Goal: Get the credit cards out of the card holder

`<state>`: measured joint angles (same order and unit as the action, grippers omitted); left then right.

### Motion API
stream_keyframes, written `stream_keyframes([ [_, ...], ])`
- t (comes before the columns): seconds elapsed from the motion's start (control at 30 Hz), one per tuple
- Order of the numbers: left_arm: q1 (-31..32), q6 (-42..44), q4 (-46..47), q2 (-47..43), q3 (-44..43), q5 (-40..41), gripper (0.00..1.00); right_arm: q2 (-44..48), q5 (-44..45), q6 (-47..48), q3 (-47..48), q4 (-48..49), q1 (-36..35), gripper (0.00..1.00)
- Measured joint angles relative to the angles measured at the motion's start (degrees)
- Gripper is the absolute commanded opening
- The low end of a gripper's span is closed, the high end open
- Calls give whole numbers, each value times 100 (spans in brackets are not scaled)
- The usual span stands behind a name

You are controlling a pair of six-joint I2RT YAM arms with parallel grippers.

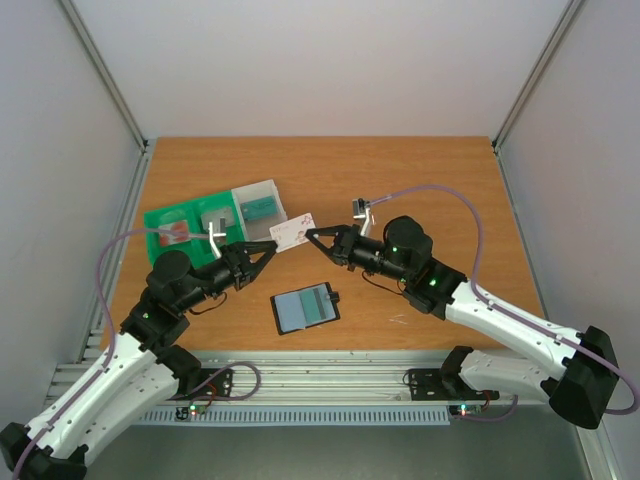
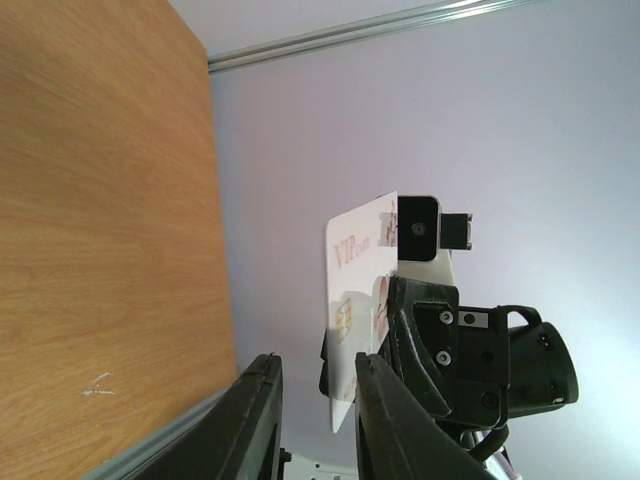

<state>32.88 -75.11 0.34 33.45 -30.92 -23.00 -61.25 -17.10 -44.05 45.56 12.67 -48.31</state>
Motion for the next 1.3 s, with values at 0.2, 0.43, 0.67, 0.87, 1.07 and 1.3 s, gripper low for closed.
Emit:
stream_keyframes([
  [0.2, 0, -79, 122, 136, 0, -9, 1, -103, -2, -85, -7, 116, 0, 1],
  [0.43, 0, -105, 282, 179, 2, 26, 0, -138, 46, -103, -96, 151, 4, 10],
  [0.67, 0, 374, 15, 192, 2, 107, 1, 0, 37, 146, -269, -149, 4, 51],
  [0.87, -118, 1025, -723, 393, -144, 162, 0, 551, 13, 605, -372, -949, 4, 98],
  [1.07, -529, 1692, -1401, 745, -647, 125, 0, 1163, 131, 1099, -372, -1840, 4, 98],
  [1.3, -1303, 2409, -1893, 1327, -1226, -254, 0, 1613, 328, 1451, -385, -2514, 4, 99],
])
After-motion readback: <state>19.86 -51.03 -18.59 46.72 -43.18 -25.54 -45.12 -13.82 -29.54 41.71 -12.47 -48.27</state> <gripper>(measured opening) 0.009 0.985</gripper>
